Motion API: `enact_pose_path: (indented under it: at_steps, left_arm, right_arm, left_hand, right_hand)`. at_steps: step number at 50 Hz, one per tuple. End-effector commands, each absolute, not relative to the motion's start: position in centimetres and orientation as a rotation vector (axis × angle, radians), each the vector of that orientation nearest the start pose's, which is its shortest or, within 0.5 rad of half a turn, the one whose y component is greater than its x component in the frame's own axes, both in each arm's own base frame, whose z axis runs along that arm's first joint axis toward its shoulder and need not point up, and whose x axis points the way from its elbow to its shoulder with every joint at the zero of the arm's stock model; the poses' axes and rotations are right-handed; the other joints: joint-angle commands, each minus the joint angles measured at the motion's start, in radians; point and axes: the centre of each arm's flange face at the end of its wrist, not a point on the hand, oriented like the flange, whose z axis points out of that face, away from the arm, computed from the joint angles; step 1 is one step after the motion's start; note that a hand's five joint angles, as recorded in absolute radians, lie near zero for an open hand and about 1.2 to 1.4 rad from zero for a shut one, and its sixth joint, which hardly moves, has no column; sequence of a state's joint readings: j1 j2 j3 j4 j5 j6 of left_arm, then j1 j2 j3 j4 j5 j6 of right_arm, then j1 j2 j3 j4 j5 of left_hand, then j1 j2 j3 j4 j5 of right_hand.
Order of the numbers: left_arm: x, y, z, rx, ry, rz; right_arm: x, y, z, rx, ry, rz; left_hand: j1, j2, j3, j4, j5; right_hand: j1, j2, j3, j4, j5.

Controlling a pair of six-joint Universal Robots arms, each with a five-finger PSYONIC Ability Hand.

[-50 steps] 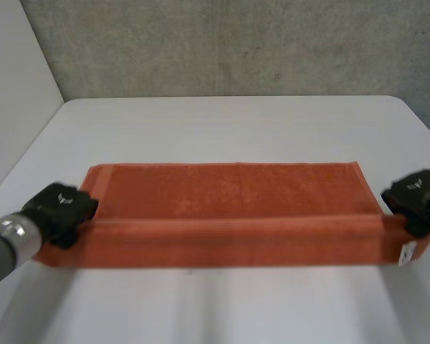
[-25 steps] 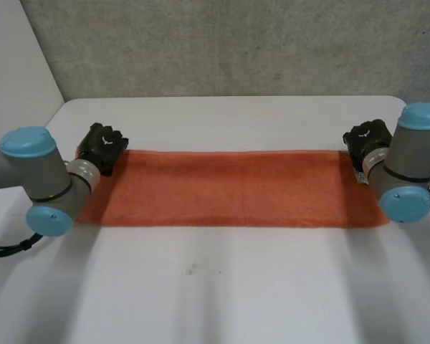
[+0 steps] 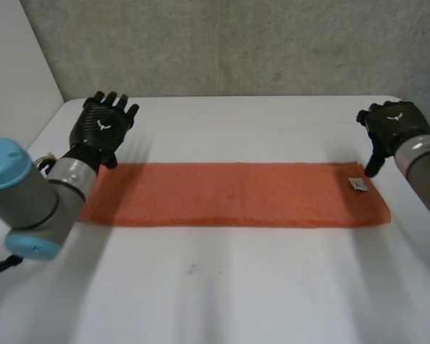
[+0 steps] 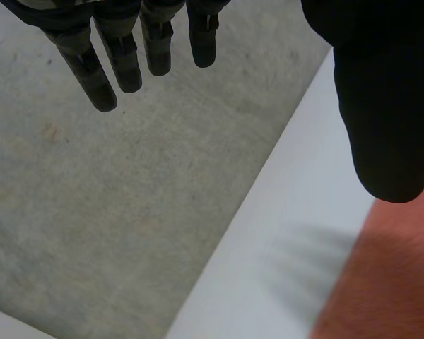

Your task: Fold the laundry

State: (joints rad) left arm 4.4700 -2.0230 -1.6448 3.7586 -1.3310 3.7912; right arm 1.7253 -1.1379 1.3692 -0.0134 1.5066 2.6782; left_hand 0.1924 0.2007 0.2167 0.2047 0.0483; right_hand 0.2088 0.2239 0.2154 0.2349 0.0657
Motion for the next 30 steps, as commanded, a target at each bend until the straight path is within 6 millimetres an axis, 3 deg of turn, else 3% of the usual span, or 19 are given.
enact_pose_path:
  at_steps: [1,2,5,6,10,18,30]
  left_arm:
    - [-23.1,-30.2,19.6,0.953,1.985,-2.304]
    - [-22.8,-29.5,19.9,0.899,2.076,-2.319]
    - [-22.7,-29.3,19.8,0.878,2.112,-2.317]
    - [-22.4,-28.9,19.4,0.812,2.225,-2.304]
    - [-22.1,-28.8,19.0,0.766,2.282,-2.296]
    - [-21.6,-28.3,17.9,0.753,2.328,-2.256]
    - [-21.7,-28.2,17.8,0.758,2.334,-2.252]
  right_arm:
    - [16.5,-32.4,19.5,-0.833,2.566,-1.809]
    - [16.5,-32.4,19.5,-0.833,2.566,-1.809]
    - [16.0,-31.9,18.4,-0.826,2.588,-1.753]
    - [15.5,-31.8,17.9,-0.811,2.603,-1.725]
    - [14.9,-32.0,16.8,-0.81,2.56,-1.709]
    - [14.9,-33.0,13.8,-0.833,2.493,-1.677]
    - [14.3,-33.9,12.7,-0.826,2.519,-1.664]
  left_hand:
    - [-0.018,-0.026,-0.042,-0.03,-0.048]
    - [-0.018,-0.026,-0.042,-0.03,-0.048]
    - [-0.018,-0.026,-0.042,-0.03,-0.048]
    - [-0.018,-0.026,-0.042,-0.03,-0.048]
    - [-0.017,-0.025,-0.041,-0.029,-0.048]
    - [-0.017,-0.025,-0.041,-0.029,-0.047]
    - [-0.018,-0.026,-0.042,-0.03,-0.048]
  right_hand:
    - [0.052,0.037,0.045,0.026,0.021]
    - [0.052,0.037,0.046,0.026,0.021]
    - [0.137,0.122,0.13,0.111,0.105]
    - [0.21,0.195,0.204,0.184,0.179]
    - [0.293,0.278,0.286,0.267,0.261]
    - [0.528,0.512,0.521,0.501,0.496]
    - [0.584,0.568,0.577,0.557,0.552]
